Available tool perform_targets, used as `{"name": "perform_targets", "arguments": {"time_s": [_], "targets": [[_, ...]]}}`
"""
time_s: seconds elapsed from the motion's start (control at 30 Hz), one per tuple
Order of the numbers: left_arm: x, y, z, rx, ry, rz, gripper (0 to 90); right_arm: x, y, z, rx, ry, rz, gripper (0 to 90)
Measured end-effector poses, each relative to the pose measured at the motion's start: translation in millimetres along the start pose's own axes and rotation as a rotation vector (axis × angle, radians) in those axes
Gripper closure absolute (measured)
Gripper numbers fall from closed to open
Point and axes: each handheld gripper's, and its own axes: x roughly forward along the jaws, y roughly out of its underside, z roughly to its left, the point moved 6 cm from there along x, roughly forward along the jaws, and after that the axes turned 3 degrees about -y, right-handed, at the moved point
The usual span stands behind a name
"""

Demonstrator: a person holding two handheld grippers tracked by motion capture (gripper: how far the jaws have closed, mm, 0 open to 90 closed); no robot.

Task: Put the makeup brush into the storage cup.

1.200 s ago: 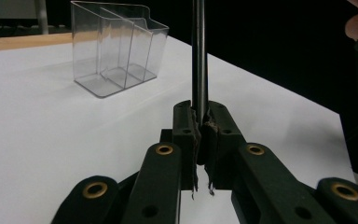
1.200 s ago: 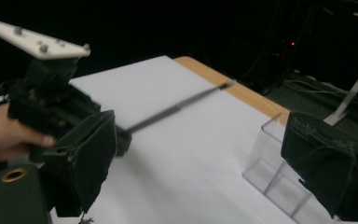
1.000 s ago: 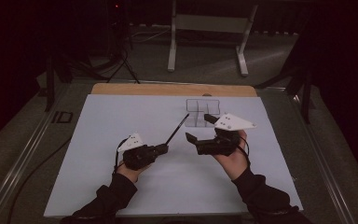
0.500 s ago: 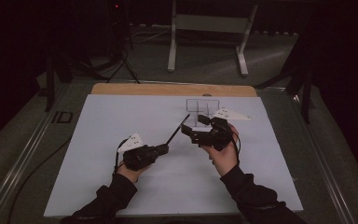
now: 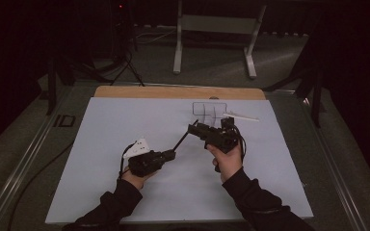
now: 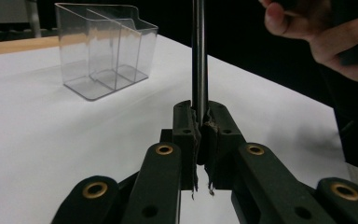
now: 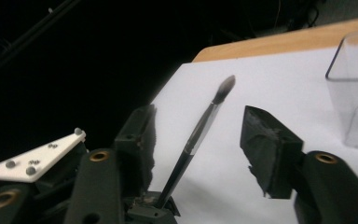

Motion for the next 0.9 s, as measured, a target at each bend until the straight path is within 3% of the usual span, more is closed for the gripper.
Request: {"name": "perform_targets", "arguments": {"time_s": [0.1,0.63,0.7,0.77,0.83,0.9], "targets": [[0.2,0.1,-0.5,0.003,-0.001,0.002,85.4,4.9,3.2,-3.0,0.051,-0.001,0.021,54.2],[0.5,1.6,-0.4,0.006,-0.006,0.012,85.4,11.5,5.8,-8.9,0.180,-0.063,0.026,81.4],[1.3,2.6,-0.9,0.015,-0.007,0.018,85.3,11.8,6.6,-9.6,0.180,-0.064,0.029,82.1],[1.7,3.0,-0.5,0.014,-0.005,0.022,85.3,11.9,7.2,-11.6,0.222,-0.089,0.033,83.2],[1.7,3.1,-0.5,0.026,-0.021,0.021,85.1,12.3,7.3,-11.8,0.211,-0.092,0.035,83.4],[2.2,1.8,-3.1,0.020,-0.002,0.028,83.8,11.8,6.9,-9.6,0.196,-0.093,0.030,83.7]]}}
